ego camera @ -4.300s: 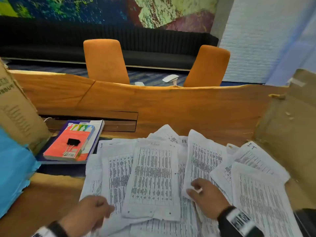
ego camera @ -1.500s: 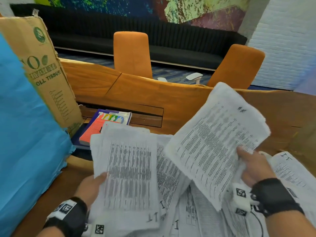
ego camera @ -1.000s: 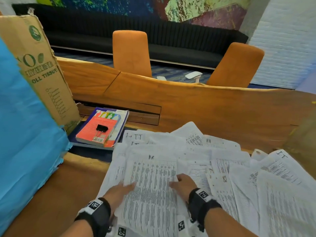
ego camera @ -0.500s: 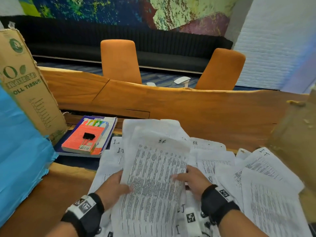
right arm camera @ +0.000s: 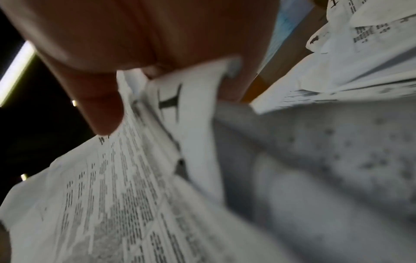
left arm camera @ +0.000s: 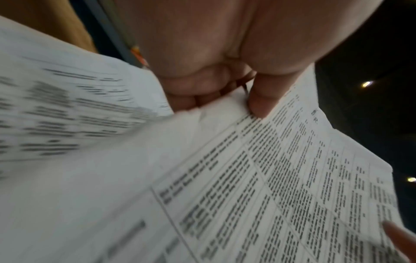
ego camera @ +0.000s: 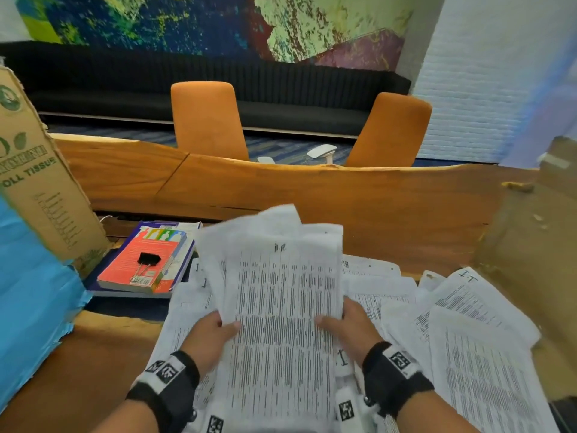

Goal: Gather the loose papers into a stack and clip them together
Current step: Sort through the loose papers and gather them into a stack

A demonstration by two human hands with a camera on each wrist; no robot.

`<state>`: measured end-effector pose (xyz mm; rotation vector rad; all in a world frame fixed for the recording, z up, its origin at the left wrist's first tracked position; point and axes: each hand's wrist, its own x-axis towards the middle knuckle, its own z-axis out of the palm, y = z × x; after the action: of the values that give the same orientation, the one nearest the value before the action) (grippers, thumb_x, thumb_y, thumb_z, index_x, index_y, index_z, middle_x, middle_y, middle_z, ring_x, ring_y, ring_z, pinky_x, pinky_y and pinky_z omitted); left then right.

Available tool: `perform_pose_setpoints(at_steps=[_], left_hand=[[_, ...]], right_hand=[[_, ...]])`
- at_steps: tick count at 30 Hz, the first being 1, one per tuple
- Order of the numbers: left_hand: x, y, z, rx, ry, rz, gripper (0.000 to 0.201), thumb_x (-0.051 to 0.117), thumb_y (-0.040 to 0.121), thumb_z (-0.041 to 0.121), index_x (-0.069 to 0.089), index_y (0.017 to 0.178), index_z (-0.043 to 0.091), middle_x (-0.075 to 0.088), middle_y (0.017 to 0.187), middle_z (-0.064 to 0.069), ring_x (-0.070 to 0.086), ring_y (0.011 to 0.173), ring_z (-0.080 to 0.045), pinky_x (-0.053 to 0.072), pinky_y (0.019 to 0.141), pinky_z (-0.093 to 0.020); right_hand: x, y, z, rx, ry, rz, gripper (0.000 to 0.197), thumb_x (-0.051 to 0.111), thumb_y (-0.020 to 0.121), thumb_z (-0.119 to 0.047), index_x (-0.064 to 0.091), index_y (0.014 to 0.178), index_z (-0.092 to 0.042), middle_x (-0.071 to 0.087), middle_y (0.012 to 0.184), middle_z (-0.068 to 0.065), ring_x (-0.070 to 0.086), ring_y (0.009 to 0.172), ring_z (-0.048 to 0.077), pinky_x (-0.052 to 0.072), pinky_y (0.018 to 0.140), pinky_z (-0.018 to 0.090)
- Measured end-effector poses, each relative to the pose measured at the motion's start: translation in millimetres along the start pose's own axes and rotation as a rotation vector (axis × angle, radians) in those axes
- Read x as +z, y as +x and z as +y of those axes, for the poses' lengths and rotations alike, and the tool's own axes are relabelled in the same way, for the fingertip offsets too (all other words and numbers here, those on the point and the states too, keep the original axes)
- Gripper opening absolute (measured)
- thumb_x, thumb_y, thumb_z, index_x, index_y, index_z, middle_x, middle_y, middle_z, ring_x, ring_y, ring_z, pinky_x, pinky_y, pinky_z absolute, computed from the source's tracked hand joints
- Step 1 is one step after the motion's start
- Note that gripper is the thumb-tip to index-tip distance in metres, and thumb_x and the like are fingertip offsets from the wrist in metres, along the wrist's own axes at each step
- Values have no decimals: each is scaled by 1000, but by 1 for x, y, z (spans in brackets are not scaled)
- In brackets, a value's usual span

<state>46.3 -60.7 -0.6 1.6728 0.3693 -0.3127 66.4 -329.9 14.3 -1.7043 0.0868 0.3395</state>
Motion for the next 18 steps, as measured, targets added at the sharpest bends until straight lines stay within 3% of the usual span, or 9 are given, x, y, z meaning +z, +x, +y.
perform_pose_setpoints(at_steps=[3,5,8,11,13,16,18], left_hand=[[5,4,24,65,-82,-8,18,59,95,16,67,108,24,74,112,-3,67,107,-26,48,101,-50],[10,4,32,91,-54,-51,22,65,91,15,66,110,25,73,114,-2,65,111,-26,45,104,-52],[10,2,35,139,-54,-69,37,70,76,12,66,112,20,75,110,-4,67,108,-28,46,102,-54],[0,0,52,196,-169,-26,40,63,77,-1,63,111,20,76,105,-5,69,102,-29,52,92,-50],[-7,4,65,231,-186,-21,44,59,75,-4,61,111,21,76,102,-3,70,100,-26,54,86,-47],[-5,10,72,232,-120,-3,38,57,83,-7,63,111,18,75,105,-8,67,106,-29,47,97,-58],[1,11,75,251,-88,65,33,57,87,-4,67,105,21,73,106,-6,65,107,-28,45,101,-58]], right_hand=[[-8,8,-21,-71,120,40,40,74,83,-16,63,120,-23,74,115,-3,69,107,17,52,97,43],[-5,11,-24,-78,105,93,31,69,89,-7,66,115,-24,75,110,-3,71,104,18,52,99,47],[0,5,-23,-134,82,166,27,66,92,-6,70,113,-23,76,108,-6,71,103,16,53,98,47],[-8,1,-36,-269,58,110,34,71,88,-5,65,118,-20,75,111,-3,70,105,17,57,90,39],[-12,7,-43,-293,65,56,38,72,86,-2,63,119,-18,74,113,4,70,107,22,57,89,43],[-3,13,-46,-259,23,61,34,72,86,-3,66,115,-20,75,110,1,69,108,22,55,94,47],[6,14,-51,-259,4,136,27,69,89,-4,69,108,-22,77,102,-3,70,101,17,56,94,47]])
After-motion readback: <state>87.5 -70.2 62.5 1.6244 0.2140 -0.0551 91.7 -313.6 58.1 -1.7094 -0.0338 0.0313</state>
